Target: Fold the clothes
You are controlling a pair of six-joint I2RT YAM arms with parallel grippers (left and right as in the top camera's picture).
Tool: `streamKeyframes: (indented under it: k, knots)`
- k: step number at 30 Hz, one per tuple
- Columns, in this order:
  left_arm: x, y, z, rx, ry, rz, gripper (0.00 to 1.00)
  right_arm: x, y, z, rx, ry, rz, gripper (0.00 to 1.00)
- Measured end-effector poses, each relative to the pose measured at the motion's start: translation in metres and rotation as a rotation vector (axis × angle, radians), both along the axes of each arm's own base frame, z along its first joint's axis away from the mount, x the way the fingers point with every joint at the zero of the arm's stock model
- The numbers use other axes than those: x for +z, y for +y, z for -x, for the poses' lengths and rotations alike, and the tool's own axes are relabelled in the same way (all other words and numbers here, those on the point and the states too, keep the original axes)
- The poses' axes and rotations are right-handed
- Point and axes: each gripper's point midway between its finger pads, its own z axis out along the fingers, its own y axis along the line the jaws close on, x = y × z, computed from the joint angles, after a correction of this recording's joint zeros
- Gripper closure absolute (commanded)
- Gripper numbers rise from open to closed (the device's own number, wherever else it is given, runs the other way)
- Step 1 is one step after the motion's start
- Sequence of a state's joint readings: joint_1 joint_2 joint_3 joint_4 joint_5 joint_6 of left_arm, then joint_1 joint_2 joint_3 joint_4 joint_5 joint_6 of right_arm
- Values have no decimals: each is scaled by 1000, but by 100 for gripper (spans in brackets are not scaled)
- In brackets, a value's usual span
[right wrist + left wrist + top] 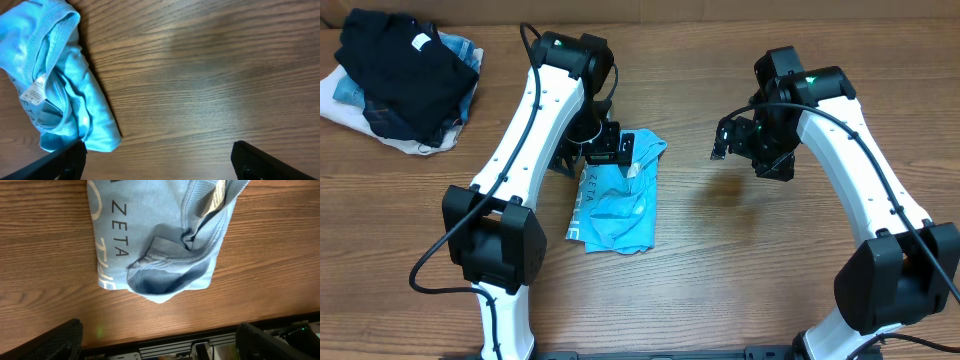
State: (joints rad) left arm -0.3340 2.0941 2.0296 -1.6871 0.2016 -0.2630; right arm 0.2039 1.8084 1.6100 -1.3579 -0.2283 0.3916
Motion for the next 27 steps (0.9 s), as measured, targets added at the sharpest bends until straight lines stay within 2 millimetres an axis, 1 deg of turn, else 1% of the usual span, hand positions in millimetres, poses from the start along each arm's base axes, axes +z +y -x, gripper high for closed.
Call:
streamKeyframes:
  k: [2,4,7,9,10,12,14,17,19,22,27]
  knots:
    - [4,0,1,0,-11,4,0,0,-1,5,0,20,4,3]
    - [13,1,7,-5,-32,10,0,-1,-2,9,0,36,9,3]
    - [24,4,24,-26,-49,-4,0,-1,-4,9,0,38,18,2]
    - [26,5,32,-36,-54,-8,0,-1,-4,7,-1,30,18,2]
    - [24,4,35,-42,-56,-7,0,-1,-3,6,-1,25,18,2]
    - [11,3,34,-44,-63,-5,0,-1,-4,5,-1,19,19,2]
    - [-9,4,36,-43,-44,-11,0,-1,-4,5,-1,19,21,2]
    - [-39,5,47,-42,7,-15,0,-1,-4,6,-1,23,24,2]
    - [-53,5,52,-39,29,-10,0,-1,-5,5,-1,22,25,2]
    - [-70,4,57,-36,43,4,0,-1,-4,4,-2,15,23,2]
    - [-93,-3,53,-23,8,44,2,-1,-4,3,-2,13,23,2]
